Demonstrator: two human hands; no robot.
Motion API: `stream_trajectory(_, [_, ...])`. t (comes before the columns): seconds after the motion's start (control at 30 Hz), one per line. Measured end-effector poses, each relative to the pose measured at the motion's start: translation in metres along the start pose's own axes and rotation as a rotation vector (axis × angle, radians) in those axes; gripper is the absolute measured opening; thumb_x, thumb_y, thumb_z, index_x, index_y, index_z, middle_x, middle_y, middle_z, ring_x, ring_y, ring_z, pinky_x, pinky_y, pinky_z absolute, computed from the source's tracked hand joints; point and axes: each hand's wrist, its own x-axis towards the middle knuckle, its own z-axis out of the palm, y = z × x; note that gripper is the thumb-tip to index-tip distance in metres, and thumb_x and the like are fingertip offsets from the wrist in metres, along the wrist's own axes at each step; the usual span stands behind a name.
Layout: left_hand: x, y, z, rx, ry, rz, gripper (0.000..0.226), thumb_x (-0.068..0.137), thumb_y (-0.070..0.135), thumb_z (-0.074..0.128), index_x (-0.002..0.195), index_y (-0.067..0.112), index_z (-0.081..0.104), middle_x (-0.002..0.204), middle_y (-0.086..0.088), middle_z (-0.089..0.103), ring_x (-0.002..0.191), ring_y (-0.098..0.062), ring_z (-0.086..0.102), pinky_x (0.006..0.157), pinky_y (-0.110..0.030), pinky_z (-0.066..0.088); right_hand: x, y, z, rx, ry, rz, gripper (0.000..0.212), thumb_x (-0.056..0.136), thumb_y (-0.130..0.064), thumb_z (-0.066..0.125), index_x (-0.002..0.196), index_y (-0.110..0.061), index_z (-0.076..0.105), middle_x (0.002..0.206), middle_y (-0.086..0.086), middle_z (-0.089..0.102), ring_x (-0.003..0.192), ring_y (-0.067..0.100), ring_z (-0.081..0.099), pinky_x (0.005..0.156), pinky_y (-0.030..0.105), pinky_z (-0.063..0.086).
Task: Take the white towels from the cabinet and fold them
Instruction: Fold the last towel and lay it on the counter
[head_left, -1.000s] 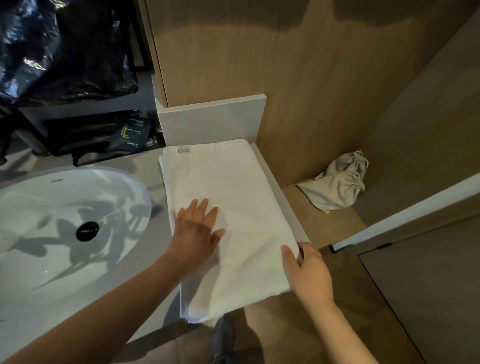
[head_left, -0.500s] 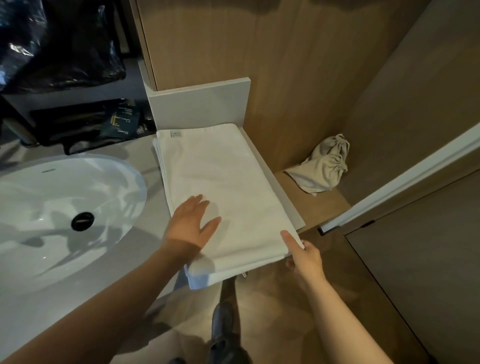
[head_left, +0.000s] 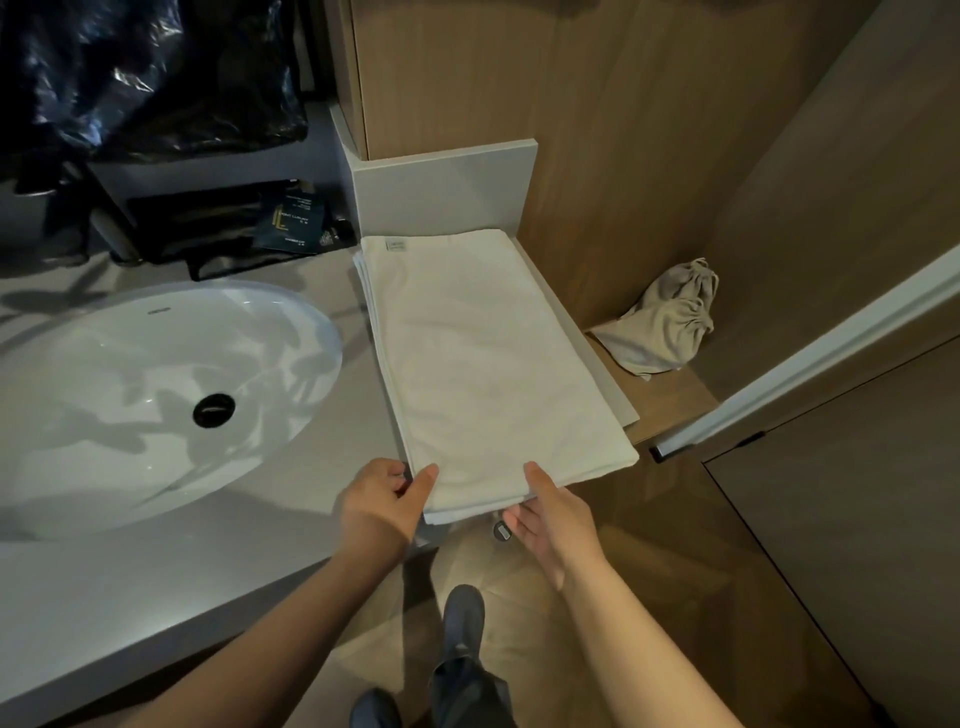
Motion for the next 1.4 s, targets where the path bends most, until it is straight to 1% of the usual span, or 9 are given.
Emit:
stream_trajectory(0.13, [0.0, 0.009, -0.004, 0.105, -0.121, 0.026, 0.035, 0.096, 0.046, 0.05, 0.073, 0.019, 0.046, 0.075, 0.002, 0.053, 0.067, -0.009, 0.05, 0.056, -0.02, 0.038, -0.01, 0.0, 0.007, 0.036, 0.041, 0.007, 0.021, 0.098, -0.037, 0.056, 0.105, -0.017, 0.061, 0.107, 0.006, 0.071, 0.096, 0.021, 0.07, 0.076, 0.029, 0.058])
stream_trajectory(0.3, [0.0, 0.009, -0.009, -0.181, -0.254, -0.16, 0.041, 0.087, 0.064, 0.05, 0.09, 0.024, 0.053, 0.102, -0.004, 0.064, 0.094, -0.025, 0.064, 0.086, -0.044, 0.057, -0.019, -0.006, 0.011, 0.154, 0.003, 0.047, 0.026, 0.098, -0.034, 0.055, 0.113, -0.013, 0.059, 0.11, 0.009, 0.07, 0.096, 0.022, 0.068, 0.074, 0.029, 0.055])
stream_trajectory(0.43, [-0.008, 0.018, -0.014, -0.755, -0.392, -0.407, 0.028, 0.09, 0.025, 0.067, 0.107, 0.004, 0.061, 0.106, -0.013, 0.069, 0.098, -0.026, 0.067, 0.079, -0.033, 0.058, -0.021, -0.006, 0.008, 0.107, -0.036, 0.043, 0.026, 0.095, -0.028, 0.062, 0.115, -0.012, 0.061, 0.11, 0.01, 0.073, 0.097, 0.023, 0.071, 0.075, 0.029, 0.056])
stream_trajectory(0.57, [-0.011, 0.0, -0.014, -0.57, -0.247, -0.259, 0.028, 0.084, 0.026, 0.073, 0.095, 0.001, 0.067, 0.096, -0.015, 0.072, 0.078, -0.023, 0.064, 0.069, -0.029, 0.055, -0.018, 0.004, 0.006, 0.016, -0.004, 0.025, 0.023, 0.091, -0.024, 0.068, 0.112, -0.014, 0.063, 0.108, 0.007, 0.073, 0.096, 0.024, 0.072, 0.081, 0.032, 0.059])
stream_trajectory(0.73, [-0.011, -0.012, -0.021, -0.021, -0.056, 0.027, 0.028, 0.084, 0.038, 0.072, 0.077, 0.018, 0.054, 0.073, 0.003, 0.061, 0.064, -0.011, 0.059, 0.053, -0.018, 0.04, -0.008, 0.002, -0.015, -0.051, 0.211, -0.12, 0.019, 0.087, -0.022, 0.073, 0.099, -0.013, 0.062, 0.111, 0.011, 0.068, 0.094, 0.023, 0.068, 0.08, 0.033, 0.055])
stream_trajectory(0.87, [0.014, -0.008, -0.03, 0.227, -0.146, 0.056, 0.037, 0.08, 0.051, 0.07, 0.094, 0.021, 0.052, 0.092, 0.006, 0.062, 0.081, -0.014, 0.061, 0.073, -0.031, 0.052, -0.005, -0.02, -0.033, -0.418, 0.394, -0.247, 0.075, 0.084, -0.032, 0.076, 0.142, -0.005, 0.037, 0.129, 0.007, 0.055, 0.118, 0.032, 0.057, 0.093, 0.04, 0.05])
stream_trajectory(1.03, [0.041, 0.015, -0.036, 0.206, -0.094, -0.009, 0.061, 0.085, 0.057, 0.062, 0.123, 0.011, 0.05, 0.119, -0.005, 0.059, 0.104, -0.027, 0.06, 0.081, -0.032, 0.047, 0.011, -0.056, -0.035, -0.798, 0.311, -0.453, 0.078, 0.088, -0.033, 0.071, 0.149, -0.006, 0.031, 0.145, 0.014, 0.046, 0.127, 0.029, 0.05, 0.093, 0.031, 0.044])
stream_trajectory(1.27, [0.09, 0.044, -0.026, 0.081, 0.048, -0.091, 0.047, 0.088, 0.047, 0.061, 0.106, 0.004, 0.057, 0.106, -0.013, 0.064, 0.1, -0.033, 0.061, 0.083, -0.035, 0.048, 0.067, -0.111, 0.002, -0.959, 0.169, -0.52, 0.072, 0.092, -0.037, 0.066, 0.149, -0.007, 0.032, 0.146, 0.013, 0.046, 0.129, 0.028, 0.05, 0.095, 0.033, 0.045])
stream_trajectory(1.4, [0.125, 0.059, -0.023, 0.018, 0.079, -0.198, 0.061, 0.09, 0.051, 0.056, 0.119, -0.004, 0.056, 0.118, -0.022, 0.061, 0.11, -0.039, 0.058, 0.094, -0.041, 0.048, 0.104, -0.13, 0.024, -0.994, 0.127, -0.509, 0.046, 0.091, -0.036, 0.066, 0.124, -0.01, 0.047, 0.101, 0.0, 0.048, 0.097, 0.019, 0.05, 0.062, 0.02, 0.038])
